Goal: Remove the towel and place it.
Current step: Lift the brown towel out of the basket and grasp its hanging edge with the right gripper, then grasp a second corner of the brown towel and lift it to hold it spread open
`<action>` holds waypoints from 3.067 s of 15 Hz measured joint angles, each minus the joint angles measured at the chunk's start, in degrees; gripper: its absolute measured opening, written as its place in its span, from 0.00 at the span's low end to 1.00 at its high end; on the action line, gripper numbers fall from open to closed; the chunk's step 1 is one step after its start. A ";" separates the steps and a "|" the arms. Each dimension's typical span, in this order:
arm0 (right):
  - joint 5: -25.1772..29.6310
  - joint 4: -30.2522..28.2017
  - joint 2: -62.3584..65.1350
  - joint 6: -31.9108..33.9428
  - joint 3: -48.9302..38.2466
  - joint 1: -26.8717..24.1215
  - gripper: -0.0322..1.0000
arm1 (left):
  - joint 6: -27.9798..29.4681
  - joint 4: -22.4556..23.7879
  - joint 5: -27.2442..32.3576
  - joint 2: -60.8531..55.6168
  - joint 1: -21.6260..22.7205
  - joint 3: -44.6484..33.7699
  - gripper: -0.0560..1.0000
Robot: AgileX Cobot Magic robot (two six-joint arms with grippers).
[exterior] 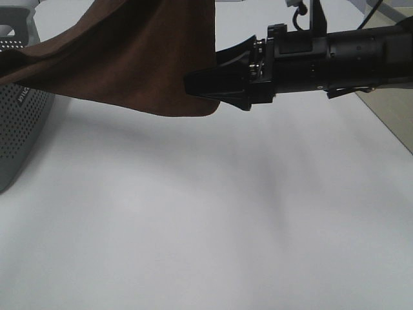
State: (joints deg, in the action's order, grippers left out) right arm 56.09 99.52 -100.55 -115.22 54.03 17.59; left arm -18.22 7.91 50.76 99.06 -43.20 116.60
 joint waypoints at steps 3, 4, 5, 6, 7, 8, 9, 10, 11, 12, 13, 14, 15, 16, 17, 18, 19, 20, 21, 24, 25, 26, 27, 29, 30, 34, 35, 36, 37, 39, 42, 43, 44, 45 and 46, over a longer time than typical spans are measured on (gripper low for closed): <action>-0.40 0.00 -1.38 0.52 1.55 1.03 0.74 | 0.00 -1.03 -0.57 0.00 0.00 0.00 0.05; -0.69 0.00 -1.38 0.63 1.55 1.03 0.72 | 0.00 -1.03 -0.63 0.00 0.00 0.00 0.05; -0.69 0.00 -1.38 0.92 1.55 1.03 0.68 | 0.00 -1.03 -0.63 0.00 0.00 0.00 0.05; -0.92 -0.06 -1.38 1.55 1.55 1.03 0.59 | 0.00 -1.03 -0.69 0.00 0.00 0.00 0.05; -1.49 -0.06 -1.38 2.18 1.55 1.03 0.45 | 0.00 -1.03 -0.74 0.00 0.00 0.00 0.05; -2.01 -0.17 -1.38 2.98 1.55 1.03 0.31 | 0.00 -1.03 -0.80 0.00 0.00 0.00 0.05; -2.29 -0.74 -1.38 3.67 1.55 1.03 0.14 | 0.00 -1.03 -0.80 0.00 0.00 0.00 0.05; -2.29 -1.89 -1.38 4.81 1.89 1.03 0.05 | 0.00 -1.03 -0.80 0.00 0.00 0.00 0.05; -2.35 -2.69 -1.38 5.27 2.06 1.03 0.04 | 0.00 -1.03 -0.80 0.00 0.00 0.00 0.05; -2.35 -2.64 -1.38 5.73 2.06 1.03 0.04 | 0.00 -1.03 -0.80 0.00 0.00 0.00 0.05; -2.41 -2.58 -1.38 7.33 2.06 1.03 0.04 | 0.00 -1.03 -0.80 0.00 0.00 0.00 0.05; -2.64 -2.69 -1.38 11.17 2.06 1.03 0.04 | 0.00 -1.03 -0.86 0.00 0.00 0.00 0.05; -3.21 -3.15 -1.38 15.01 2.06 1.03 0.04 | 0.00 -1.03 -0.86 0.00 0.00 0.00 0.05; -3.44 -4.35 -1.32 18.22 2.06 1.03 0.04 | 0.00 -1.03 -0.86 0.00 0.00 0.00 0.05; -4.35 -6.02 -0.52 21.83 2.06 1.03 0.04 | 0.00 -1.03 -0.86 0.00 0.00 0.00 0.05; -5.90 -8.48 1.03 27.50 2.23 1.03 0.04 | 0.00 -1.03 -0.86 0.00 0.00 0.00 0.05; -7.91 -12.32 2.41 34.78 3.09 1.03 0.04 | 0.00 -1.03 -0.86 0.00 0.00 0.00 0.05; -9.17 -18.74 3.32 44.23 4.81 1.03 0.04 | 0.00 -1.03 -0.86 0.00 0.00 0.00 0.05; -9.05 -25.73 3.84 53.46 7.33 1.03 0.04 | -0.11 -0.86 -0.86 0.00 0.00 0.00 0.05; -2.86 -50.99 4.13 82.39 19.25 1.03 0.04 | -3.21 1.55 -0.86 0.00 0.00 0.00 0.05; 1.83 -57.64 4.13 88.06 23.78 1.03 0.04 | -3.90 2.41 -0.86 0.00 0.00 0.00 0.05; 3.95 -60.16 4.13 90.07 26.41 1.03 0.04 | -4.24 2.64 -0.92 0.00 0.00 0.00 0.05; 8.59 -64.57 4.13 93.56 31.28 1.03 0.04 | -4.70 3.21 -0.97 0.00 0.00 0.00 0.05; 12.66 -71.22 4.35 96.37 40.68 1.03 0.04 | -5.33 5.10 -1.49 0.00 0.34 0.00 0.05; 13.12 -77.86 4.41 97.75 48.36 1.03 0.04 | -6.07 8.59 -4.35 0.00 1.72 0.00 0.05; 13.64 -90.47 4.35 98.09 58.84 1.03 0.04 | -6.19 9.97 -9.28 0.06 6.19 0.00 0.05; 13.64 -92.02 4.35 98.09 59.64 1.03 0.04 | -6.25 9.97 -9.97 0.11 6.65 0.00 0.05; 12.38 -94.88 4.35 97.92 60.62 1.03 0.04 | -7.39 10.08 -11.75 0.40 7.39 0.00 0.05; 9.45 -97.46 4.35 97.57 61.08 1.03 0.04 | -8.65 10.37 -14.73 0.92 8.25 0.00 0.05; 0.11 -100.73 4.18 95.97 61.25 1.03 0.04 | -9.45 10.43 -22.63 2.35 10.03 0.00 0.05; -16.16 -102.67 3.90 92.65 61.25 1.03 0.04 | -9.40 10.89 -31.23 3.90 12.95 0.00 0.05; -20.11 -102.79 3.90 92.07 61.25 1.03 0.04 | -9.34 11.06 -34.03 4.24 13.92 0.00 0.05; -24.18 -103.02 3.90 91.85 61.25 1.03 0.04 | -9.28 11.17 -37.13 4.76 14.84 0.00 0.05; -28.82 -103.36 3.90 91.73 61.25 1.03 0.04 | -9.22 11.23 -40.51 5.04 15.99 0.00 0.05; -32.89 -103.42 3.90 91.62 61.25 1.03 0.04 | -9.22 11.23 -43.77 5.39 17.13 0.00 0.05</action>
State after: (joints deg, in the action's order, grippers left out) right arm 23.20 -3.90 -96.66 -23.61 115.28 18.62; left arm -27.44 19.14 6.99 104.45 -26.07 116.60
